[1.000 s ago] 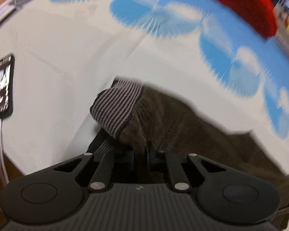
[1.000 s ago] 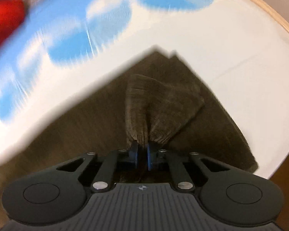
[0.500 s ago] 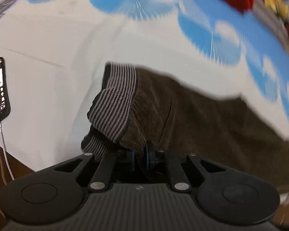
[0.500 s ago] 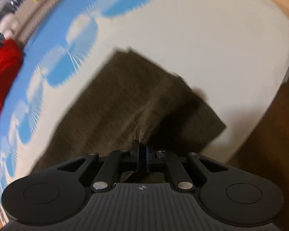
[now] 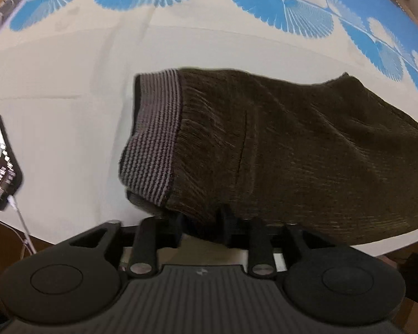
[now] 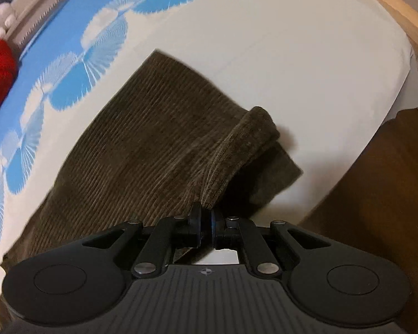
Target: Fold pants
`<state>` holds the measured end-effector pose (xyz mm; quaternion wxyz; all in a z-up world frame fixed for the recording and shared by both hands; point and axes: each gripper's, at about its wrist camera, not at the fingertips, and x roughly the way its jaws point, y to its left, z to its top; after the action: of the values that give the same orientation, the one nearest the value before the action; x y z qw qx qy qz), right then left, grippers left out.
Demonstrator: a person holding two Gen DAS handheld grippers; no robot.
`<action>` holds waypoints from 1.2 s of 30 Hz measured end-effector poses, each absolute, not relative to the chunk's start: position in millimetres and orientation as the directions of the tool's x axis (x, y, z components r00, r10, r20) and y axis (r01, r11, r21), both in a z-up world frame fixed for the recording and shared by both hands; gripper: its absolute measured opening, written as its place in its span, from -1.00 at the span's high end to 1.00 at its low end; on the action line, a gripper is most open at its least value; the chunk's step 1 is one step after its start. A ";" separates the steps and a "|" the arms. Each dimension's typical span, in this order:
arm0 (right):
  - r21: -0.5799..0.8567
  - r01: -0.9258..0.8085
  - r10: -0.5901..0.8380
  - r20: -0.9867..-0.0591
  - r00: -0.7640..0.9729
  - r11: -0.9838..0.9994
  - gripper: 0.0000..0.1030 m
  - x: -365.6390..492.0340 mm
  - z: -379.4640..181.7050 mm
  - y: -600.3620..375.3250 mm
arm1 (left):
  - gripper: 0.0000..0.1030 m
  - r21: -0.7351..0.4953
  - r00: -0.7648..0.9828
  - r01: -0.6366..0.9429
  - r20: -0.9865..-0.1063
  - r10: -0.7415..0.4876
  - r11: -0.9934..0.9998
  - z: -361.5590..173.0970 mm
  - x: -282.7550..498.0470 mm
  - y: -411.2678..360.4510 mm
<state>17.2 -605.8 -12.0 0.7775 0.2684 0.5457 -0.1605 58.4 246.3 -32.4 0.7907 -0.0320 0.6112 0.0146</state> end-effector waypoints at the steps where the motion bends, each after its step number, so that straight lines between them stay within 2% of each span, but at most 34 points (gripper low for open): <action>1: 0.225 0.527 0.027 -0.934 0.357 0.820 0.78 17.1 -9.4 -603.6 | 0.16 -0.025 0.269 -0.081 -0.963 -0.003 0.996 -29.4 57.4 249.7; 2: 0.205 0.521 0.000 -0.931 0.366 0.828 0.77 16.6 -5.9 -602.3 | 0.07 -0.007 0.290 -0.104 -0.957 0.023 0.995 -24.9 56.4 252.3; 3: 0.182 0.526 -0.035 -0.926 0.375 0.831 0.61 18.6 -3.2 -601.1 | -0.04 0.020 0.313 -0.130 -0.948 0.060 0.991 -20.3 55.0 255.0; 4: 0.162 0.533 -0.067 -0.921 0.383 0.830 0.36 19.7 -2.1 -602.9 | -0.08 0.043 0.327 -0.149 -0.941 0.090 0.988 -16.6 54.6 257.4; 6: 0.135 0.556 -0.107 -0.919 0.379 0.820 0.10 19.7 -3.0 -609.9 | -0.11 0.088 0.346 -0.171 -0.927 0.144 0.981 -12.2 58.3 258.6; 8: 0.123 0.576 -0.110 -0.929 0.352 0.808 0.09 23.6 -12.0 -617.1 | -0.11 0.118 0.390 -0.174 -0.903 0.179 0.978 -4.7 64.7 256.9; 11: 0.087 0.613 -0.123 -0.949 0.292 0.785 0.13 29.6 -30.5 -626.1 | -0.10 0.075 0.483 -0.145 -0.865 0.136 0.987 5.4 67.7 250.4; 12: 0.069 0.627 -0.135 -0.953 0.271 0.776 0.34 32.2 -36.4 -627.3 | -0.10 0.052 0.505 -0.125 -0.856 0.109 0.991 7.0 67.7 247.2; 13: 0.062 0.637 -0.134 -0.957 0.255 0.768 0.77 33.3 -42.8 -630.0 | -0.08 0.035 0.515 -0.102 -0.853 0.083 0.994 7.5 67.7 242.2; 16: 0.076 0.662 -0.115 -0.964 0.240 0.745 0.83 27.7 -49.6 -637.3 | 0.07 0.014 0.469 -0.020 -0.883 0.022 1.000 -8.4 75.2 231.9; 17: 0.069 0.660 -0.116 -0.966 0.233 0.748 0.83 27.2 -50.9 -637.4 | 0.11 0.028 0.402 -0.015 -0.915 0.032 1.000 -24.0 80.0 232.4; 19: 0.061 0.661 -0.117 -0.968 0.222 0.748 0.83 26.9 -53.0 -637.1 | 0.38 0.123 0.224 0.019 -0.968 0.116 0.992 -62.3 86.1 230.7; 21: 0.048 0.662 -0.123 -0.970 0.210 0.748 0.83 28.2 -53.6 -636.5 | 0.29 0.161 0.234 0.085 -0.962 0.138 0.983 -64.6 86.5 222.5; 25: 0.028 0.678 -0.162 -0.963 0.215 0.735 0.56 28.6 -47.8 -634.9 | 0.06 0.123 0.329 0.050 -0.939 0.100 0.991 -42.8 82.1 220.0; 27: 0.014 0.690 -0.227 -0.939 0.258 0.724 0.51 28.0 -33.5 -631.8 | -0.09 0.120 0.396 0.042 -0.914 0.094 0.992 -31.0 80.9 217.3; 30: 0.011 0.651 -0.329 -0.856 0.398 0.759 0.41 33.3 1.2 -611.8 | -0.11 0.110 0.453 0.042 -0.888 0.079 0.993 -19.5 82.9 208.5; 32: 0.098 0.580 -0.281 -0.802 0.527 0.809 0.16 40.3 19.2 -593.8 | -0.15 0.116 0.487 0.043 -0.870 0.080 0.992 -12.7 85.4 199.9; 34: 0.151 0.464 -0.185 -0.777 0.601 0.873 0.00 57.5 26.1 -564.9 | -0.25 0.103 0.519 0.042 -0.852 0.066 0.994 -6.0 89.0 192.9; 36: 0.149 0.361 -0.118 -0.774 0.622 0.921 0.00 75.3 27.4 -531.1 | -0.35 0.092 0.544 0.045 -0.838 0.053 0.995 -0.4 91.8 180.4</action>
<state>75.3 -531.1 27.4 0.8886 0.1465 0.4132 -0.1348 91.8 180.4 -0.4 0.8770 0.0514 0.4776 0.0022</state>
